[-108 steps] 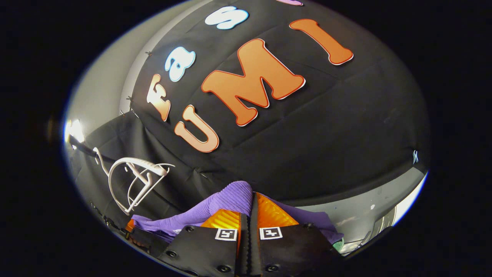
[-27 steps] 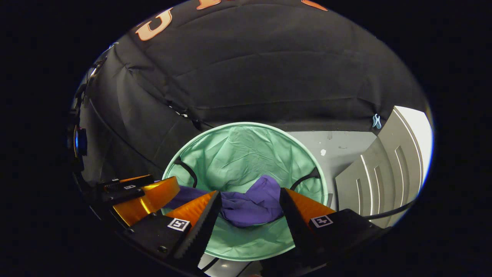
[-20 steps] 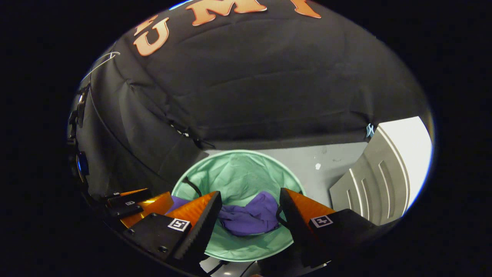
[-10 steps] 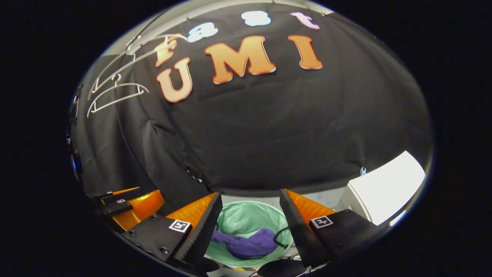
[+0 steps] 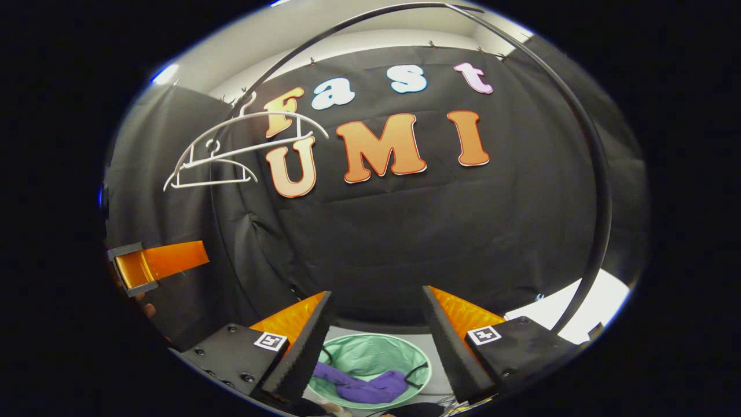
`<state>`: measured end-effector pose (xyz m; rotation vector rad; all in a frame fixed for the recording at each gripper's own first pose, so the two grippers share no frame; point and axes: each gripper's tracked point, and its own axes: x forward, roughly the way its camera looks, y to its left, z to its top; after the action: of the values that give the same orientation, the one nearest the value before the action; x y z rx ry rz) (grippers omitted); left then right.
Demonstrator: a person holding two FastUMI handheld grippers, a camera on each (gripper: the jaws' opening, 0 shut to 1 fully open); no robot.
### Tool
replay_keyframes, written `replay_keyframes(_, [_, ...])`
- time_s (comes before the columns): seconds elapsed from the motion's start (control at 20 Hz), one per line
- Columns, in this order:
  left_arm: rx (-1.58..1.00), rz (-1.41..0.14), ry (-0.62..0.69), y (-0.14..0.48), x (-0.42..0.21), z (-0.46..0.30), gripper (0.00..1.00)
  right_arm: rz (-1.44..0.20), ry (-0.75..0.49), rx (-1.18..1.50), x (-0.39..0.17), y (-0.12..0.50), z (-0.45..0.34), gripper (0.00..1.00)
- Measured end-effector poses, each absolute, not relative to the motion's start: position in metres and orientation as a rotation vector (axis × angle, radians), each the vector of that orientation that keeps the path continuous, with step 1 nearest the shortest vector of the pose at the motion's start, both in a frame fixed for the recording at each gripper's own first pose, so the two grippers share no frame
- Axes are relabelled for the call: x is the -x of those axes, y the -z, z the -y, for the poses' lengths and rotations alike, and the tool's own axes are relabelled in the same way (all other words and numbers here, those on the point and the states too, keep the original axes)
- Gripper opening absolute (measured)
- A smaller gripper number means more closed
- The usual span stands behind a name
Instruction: Grasp the clothes on the hanger with both hands and then place them into the laundry hamper below.
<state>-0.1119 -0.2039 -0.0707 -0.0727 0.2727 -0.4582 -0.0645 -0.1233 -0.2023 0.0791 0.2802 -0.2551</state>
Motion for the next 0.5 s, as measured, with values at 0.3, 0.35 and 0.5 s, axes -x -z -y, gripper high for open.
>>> replay_keyframes(0.3, [0.041,-0.257,0.389,0.067,0.118,0.182,0.92,-0.245,0.263,0.003,0.068,0.186,0.121,0.98])
replay_keyframes(0.35, [0.039,-0.254,0.383,0.067,0.117,0.180,0.92,-0.237,0.256,0.021,0.067,0.181,0.119,0.98])
replay_keyframes(0.5, [0.018,-0.243,0.368,0.065,0.115,0.175,0.95,-0.208,0.249,0.027,0.068,0.171,0.120,0.98])
